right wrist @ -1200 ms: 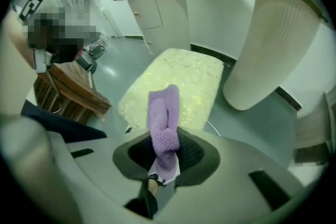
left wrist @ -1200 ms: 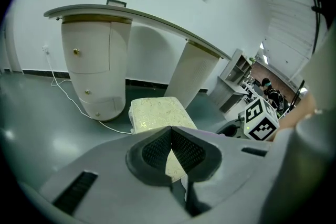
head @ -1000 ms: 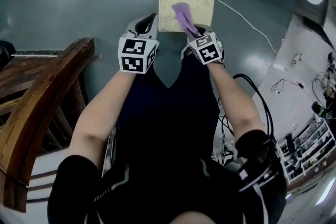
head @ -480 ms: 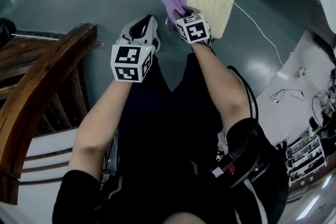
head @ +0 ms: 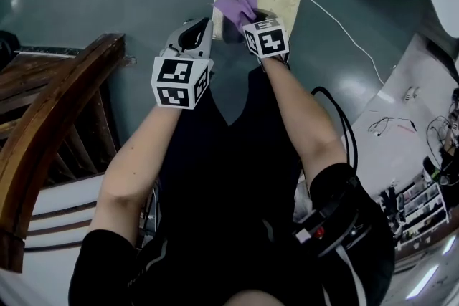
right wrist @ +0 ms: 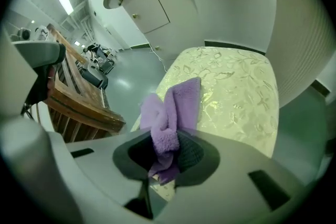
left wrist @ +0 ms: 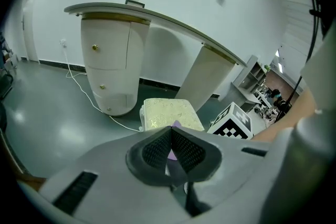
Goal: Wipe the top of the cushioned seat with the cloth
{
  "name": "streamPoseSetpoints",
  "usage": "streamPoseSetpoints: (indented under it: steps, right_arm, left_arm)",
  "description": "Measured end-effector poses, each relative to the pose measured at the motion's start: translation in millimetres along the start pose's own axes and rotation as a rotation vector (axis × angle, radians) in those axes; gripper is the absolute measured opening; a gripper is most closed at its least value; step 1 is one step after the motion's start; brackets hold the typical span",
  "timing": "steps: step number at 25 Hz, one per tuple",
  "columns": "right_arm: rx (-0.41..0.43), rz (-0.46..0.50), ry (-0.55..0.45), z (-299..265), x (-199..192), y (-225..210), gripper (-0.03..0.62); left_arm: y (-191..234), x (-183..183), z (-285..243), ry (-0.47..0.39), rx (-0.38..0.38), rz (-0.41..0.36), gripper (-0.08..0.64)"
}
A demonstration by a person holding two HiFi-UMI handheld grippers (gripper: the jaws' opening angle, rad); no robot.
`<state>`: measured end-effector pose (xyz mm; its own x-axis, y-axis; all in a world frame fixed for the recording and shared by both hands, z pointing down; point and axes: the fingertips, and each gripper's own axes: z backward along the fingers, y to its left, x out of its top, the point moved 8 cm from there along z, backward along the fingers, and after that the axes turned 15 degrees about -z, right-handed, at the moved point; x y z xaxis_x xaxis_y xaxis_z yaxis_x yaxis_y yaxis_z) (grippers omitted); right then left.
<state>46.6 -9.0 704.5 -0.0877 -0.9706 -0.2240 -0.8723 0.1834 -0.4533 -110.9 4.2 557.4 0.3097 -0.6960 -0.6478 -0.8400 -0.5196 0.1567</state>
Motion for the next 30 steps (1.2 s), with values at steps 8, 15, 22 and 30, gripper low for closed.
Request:
streamPoseSetpoints:
  steps: [8,15,22,30]
  right_arm:
    - [-0.028,-0.097,0.012,34.8,-9.6,-62.6,0.078]
    - [-0.065,-0.134,0.019,55.6,-13.7,-102.1,0.08]
    - [-0.111,-0.072,0.02,83.7,-4.2,-122.0,0.075]
    - [0.066,0.12,-0.028,89.0,41.6,-23.7,0.078]
  left_arm:
    - [-17.2,28.8,-12.4,-0.006,-0.002,0.002,0.003]
    - [-29.0,46.4,-24.7,-0.006,0.024,0.017,0.003]
    - [-41.8,71.4,-32.9,-0.02,0.031,-0.024,0.003]
    - [-11.9,82.1,-16.4,-0.087,0.06,0.021,0.003]
